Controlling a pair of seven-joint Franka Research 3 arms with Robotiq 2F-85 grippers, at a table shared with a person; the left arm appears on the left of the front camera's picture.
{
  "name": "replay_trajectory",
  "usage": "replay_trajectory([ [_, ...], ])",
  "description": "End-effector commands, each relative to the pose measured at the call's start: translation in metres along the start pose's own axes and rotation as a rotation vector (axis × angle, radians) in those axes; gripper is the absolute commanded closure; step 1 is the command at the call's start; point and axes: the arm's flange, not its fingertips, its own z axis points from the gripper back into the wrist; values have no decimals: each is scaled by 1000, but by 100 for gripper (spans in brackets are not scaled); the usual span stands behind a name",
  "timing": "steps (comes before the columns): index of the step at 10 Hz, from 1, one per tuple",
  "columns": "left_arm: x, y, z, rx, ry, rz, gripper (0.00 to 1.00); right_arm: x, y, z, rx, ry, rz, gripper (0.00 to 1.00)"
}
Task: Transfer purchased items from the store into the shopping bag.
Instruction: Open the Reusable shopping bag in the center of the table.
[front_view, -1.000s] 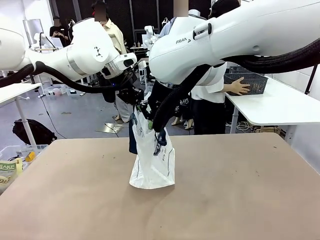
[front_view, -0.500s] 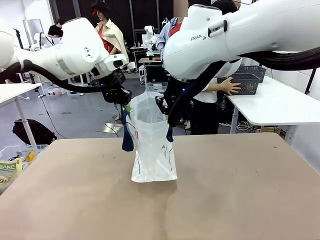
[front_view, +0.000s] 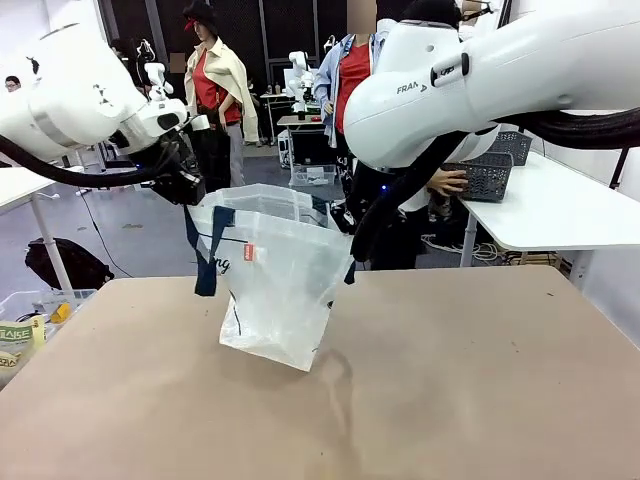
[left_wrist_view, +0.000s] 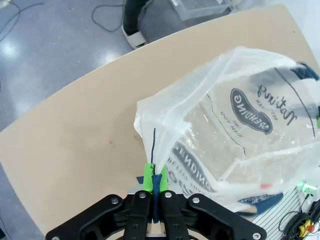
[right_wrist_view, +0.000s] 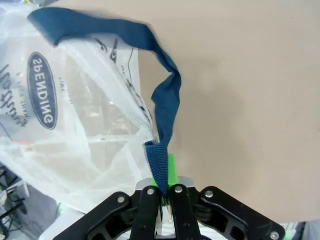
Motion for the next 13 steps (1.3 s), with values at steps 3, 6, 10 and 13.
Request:
replay_trajectory([
  [3, 16, -25, -32, -67, 16, -174, 100, -8, 19, -1, -17, -16, 48, 100],
  [6, 24, -33, -44, -85, 81, -183, 100, -3, 25, -1, -14, -11, 60, 100],
  [10, 24, -19, -33, -84, 0, -116, 100, 3, 25, -3, -49, 51, 78, 100],
  [13, 23, -12, -25, -98, -15, -113, 100, 5, 17, -6, -45, 63, 56, 100],
])
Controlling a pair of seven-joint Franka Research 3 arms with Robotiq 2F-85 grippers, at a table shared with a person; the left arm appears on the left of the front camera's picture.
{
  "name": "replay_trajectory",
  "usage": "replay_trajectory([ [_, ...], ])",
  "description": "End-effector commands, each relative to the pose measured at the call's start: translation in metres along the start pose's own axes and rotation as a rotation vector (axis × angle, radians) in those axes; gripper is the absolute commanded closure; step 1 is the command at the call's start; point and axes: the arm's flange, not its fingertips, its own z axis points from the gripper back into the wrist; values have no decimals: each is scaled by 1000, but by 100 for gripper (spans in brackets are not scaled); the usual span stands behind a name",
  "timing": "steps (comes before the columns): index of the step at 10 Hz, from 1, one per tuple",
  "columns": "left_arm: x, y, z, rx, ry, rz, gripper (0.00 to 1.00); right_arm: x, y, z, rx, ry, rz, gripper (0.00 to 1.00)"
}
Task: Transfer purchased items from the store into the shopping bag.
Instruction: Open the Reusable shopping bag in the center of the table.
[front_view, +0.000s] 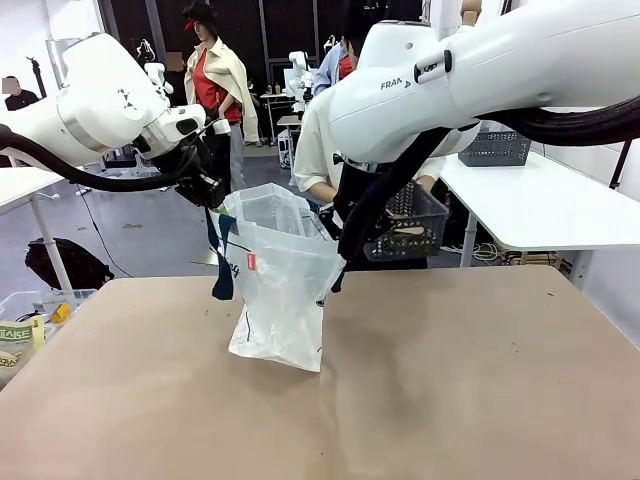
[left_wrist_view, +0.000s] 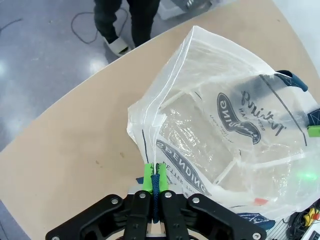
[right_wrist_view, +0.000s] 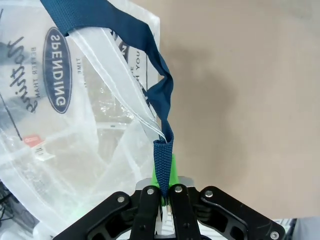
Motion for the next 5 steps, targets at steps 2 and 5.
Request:
replay_trajectory([
  [2, 0, -1, -2, 3, 5, -5, 100, -1, 2, 1, 1, -2, 5, 100],
  [5, 0, -1, -2, 3, 5, -5, 100, -1, 2, 1, 1, -2, 5, 100],
])
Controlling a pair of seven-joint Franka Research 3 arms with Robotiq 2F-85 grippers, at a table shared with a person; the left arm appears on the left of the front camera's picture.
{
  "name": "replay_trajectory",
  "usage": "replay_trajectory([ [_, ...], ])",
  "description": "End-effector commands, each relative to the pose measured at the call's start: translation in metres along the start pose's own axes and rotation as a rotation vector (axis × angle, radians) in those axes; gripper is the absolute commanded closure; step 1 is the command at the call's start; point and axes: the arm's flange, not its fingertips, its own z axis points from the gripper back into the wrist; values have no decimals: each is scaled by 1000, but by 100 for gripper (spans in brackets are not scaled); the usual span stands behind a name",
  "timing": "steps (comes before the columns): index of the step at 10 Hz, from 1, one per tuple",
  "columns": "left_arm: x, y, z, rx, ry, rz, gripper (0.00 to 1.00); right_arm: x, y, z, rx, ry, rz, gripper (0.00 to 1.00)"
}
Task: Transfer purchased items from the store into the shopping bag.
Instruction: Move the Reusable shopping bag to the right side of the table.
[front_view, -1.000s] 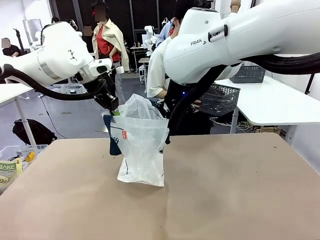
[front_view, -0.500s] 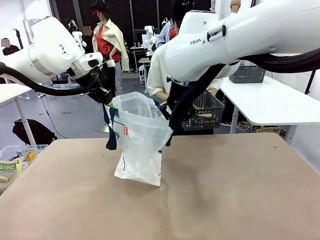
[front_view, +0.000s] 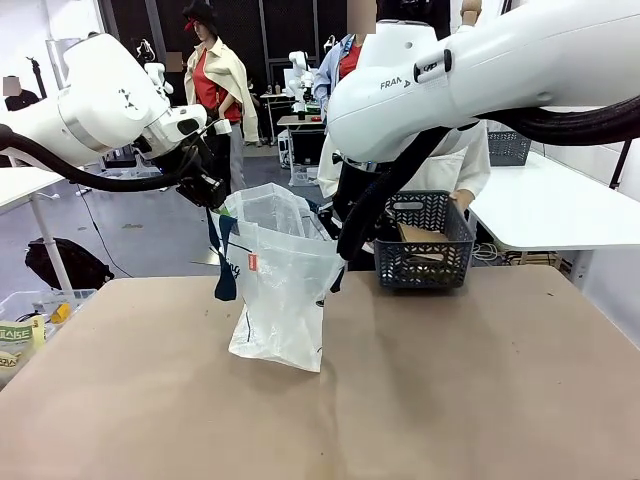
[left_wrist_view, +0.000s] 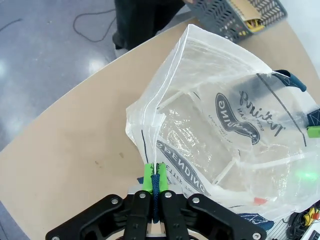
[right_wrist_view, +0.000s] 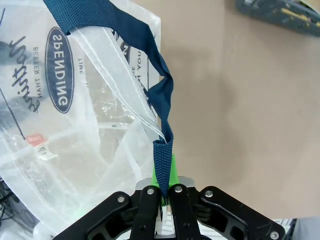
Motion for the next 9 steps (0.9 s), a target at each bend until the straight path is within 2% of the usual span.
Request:
replay_trajectory([
  [1, 0, 1, 0, 4, 3, -1, 100, -1, 0, 0, -1, 0, 1, 100],
  [9, 0, 1, 0, 4, 3, -1, 100, -1, 0, 0, -1, 0, 1, 100],
])
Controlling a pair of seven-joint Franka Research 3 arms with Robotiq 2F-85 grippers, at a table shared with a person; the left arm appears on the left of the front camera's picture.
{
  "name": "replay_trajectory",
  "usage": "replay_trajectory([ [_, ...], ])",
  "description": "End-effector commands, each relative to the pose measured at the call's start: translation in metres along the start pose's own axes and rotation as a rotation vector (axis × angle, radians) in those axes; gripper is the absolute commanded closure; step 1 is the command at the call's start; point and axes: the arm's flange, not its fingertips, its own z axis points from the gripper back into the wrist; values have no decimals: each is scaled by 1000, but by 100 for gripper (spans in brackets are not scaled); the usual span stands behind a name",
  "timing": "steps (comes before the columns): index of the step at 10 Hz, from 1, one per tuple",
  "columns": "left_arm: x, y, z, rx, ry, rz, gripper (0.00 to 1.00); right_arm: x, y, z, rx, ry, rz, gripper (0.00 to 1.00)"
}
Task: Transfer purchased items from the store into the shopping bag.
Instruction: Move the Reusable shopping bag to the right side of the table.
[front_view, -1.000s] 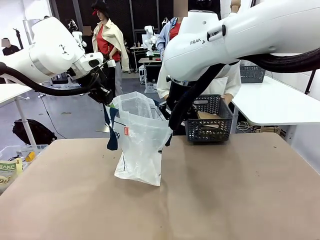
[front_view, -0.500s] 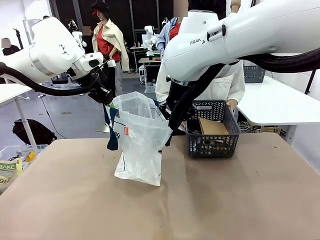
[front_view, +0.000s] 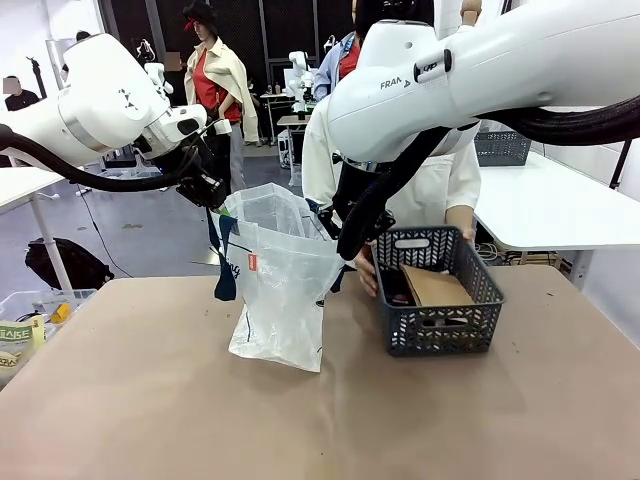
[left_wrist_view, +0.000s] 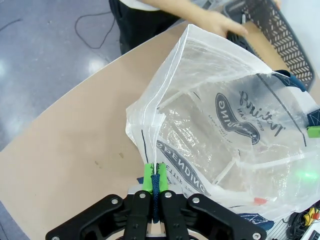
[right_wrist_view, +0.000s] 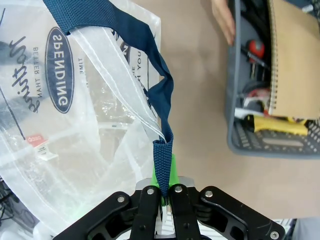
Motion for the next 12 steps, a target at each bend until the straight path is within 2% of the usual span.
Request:
replay_trajectory([
  [1, 0, 1, 0, 4, 3, -1, 100, -1, 0, 0, -1, 0, 1, 100],
  [12, 0, 1, 0, 4, 3, -1, 100, -1, 0, 0, -1, 0, 1, 100],
])
